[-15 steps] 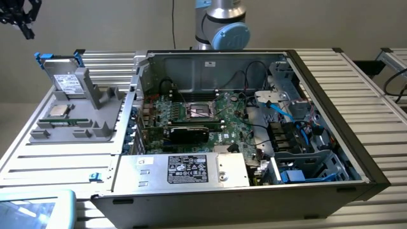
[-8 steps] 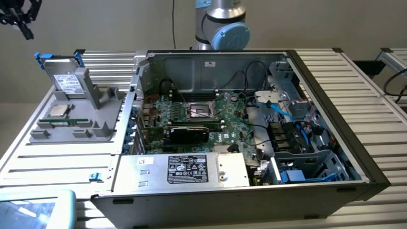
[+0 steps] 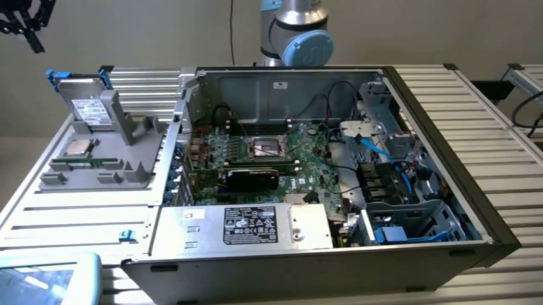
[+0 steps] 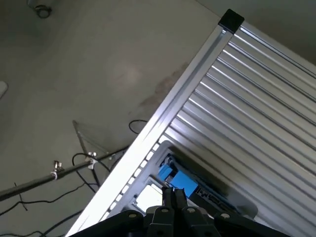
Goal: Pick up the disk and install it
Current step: 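Pick up the disk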
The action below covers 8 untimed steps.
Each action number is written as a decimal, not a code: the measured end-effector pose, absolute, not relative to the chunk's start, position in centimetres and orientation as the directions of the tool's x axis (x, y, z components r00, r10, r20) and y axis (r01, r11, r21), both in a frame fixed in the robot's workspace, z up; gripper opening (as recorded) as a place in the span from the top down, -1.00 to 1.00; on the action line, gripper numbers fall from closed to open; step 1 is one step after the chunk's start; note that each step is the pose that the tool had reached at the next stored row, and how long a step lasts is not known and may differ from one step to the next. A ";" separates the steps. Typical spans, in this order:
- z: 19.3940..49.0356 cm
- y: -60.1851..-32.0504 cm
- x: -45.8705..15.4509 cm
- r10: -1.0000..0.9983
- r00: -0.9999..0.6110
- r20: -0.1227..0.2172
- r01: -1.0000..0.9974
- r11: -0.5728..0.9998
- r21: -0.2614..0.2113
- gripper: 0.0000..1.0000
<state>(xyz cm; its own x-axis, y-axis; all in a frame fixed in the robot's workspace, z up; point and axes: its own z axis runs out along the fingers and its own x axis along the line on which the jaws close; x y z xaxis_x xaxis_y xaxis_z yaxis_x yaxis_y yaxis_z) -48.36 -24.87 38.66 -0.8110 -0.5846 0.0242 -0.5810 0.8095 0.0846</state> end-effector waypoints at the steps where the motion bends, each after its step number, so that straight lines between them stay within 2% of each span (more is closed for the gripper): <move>1: 38.7 -24.9 -48.4 -0.600 -0.800 0.024 -0.596 0.799 0.084 0.79; 8: 38.7 -24.9 -48.4 -0.695 -0.718 0.020 -0.692 0.717 0.081 0.79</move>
